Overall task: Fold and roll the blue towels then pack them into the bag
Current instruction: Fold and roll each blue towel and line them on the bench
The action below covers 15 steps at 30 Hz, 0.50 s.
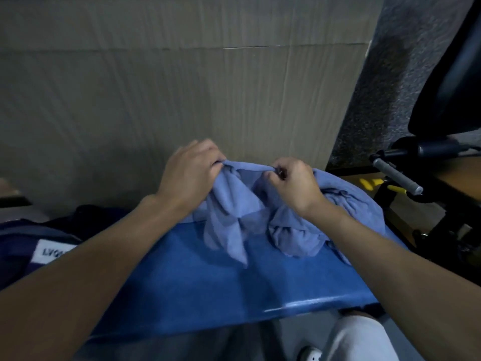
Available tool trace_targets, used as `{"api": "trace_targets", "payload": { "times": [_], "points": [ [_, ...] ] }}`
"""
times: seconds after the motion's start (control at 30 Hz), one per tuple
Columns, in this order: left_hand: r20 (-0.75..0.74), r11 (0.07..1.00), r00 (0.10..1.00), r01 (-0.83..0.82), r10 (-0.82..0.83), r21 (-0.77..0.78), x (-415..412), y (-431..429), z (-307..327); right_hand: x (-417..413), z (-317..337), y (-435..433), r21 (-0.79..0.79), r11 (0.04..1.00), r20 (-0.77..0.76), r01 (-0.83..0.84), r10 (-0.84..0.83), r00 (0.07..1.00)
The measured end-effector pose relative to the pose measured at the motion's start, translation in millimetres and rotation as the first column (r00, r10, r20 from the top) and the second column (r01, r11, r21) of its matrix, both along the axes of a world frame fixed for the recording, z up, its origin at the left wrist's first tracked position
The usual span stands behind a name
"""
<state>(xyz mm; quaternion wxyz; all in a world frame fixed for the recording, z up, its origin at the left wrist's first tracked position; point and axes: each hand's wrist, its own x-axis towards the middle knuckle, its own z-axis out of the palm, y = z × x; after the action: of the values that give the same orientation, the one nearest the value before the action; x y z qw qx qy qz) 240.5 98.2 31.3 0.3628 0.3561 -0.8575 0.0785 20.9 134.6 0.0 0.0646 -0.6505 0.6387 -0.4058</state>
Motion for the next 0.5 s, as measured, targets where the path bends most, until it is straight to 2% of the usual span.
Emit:
{"api": "trace_targets", "payload": {
  "times": [0.1, 0.23, 0.4, 0.5],
  "points": [
    [-0.014, 0.996, 0.997, -0.072, 0.073, 0.055, 35.2, 13.2, -5.3, 33.0, -1.9, 5.2, 0.029, 0.997, -0.005, -0.067, 0.067, 0.998],
    [-0.019, 0.986, 0.994, -0.107, 0.110, 0.131, 65.8, 28.7, -28.4, 62.1, -23.8, 7.2, 0.093, 0.993, 0.005, -0.075, 0.075, 0.997],
    [0.056, 0.956, 0.993, -0.114, 0.102, 0.270, 83.1, 41.2, -70.6, 75.0, -56.5, 7.1, 0.226, 0.973, -0.035, -0.036, 0.045, 0.998],
    [0.112, 0.934, 0.984, -0.169, 0.141, 0.313, 84.3, 41.9, -90.0, 74.5, -68.8, 13.0, 0.283, 0.950, 0.026, -0.129, 0.127, 0.992]
  ]
}}
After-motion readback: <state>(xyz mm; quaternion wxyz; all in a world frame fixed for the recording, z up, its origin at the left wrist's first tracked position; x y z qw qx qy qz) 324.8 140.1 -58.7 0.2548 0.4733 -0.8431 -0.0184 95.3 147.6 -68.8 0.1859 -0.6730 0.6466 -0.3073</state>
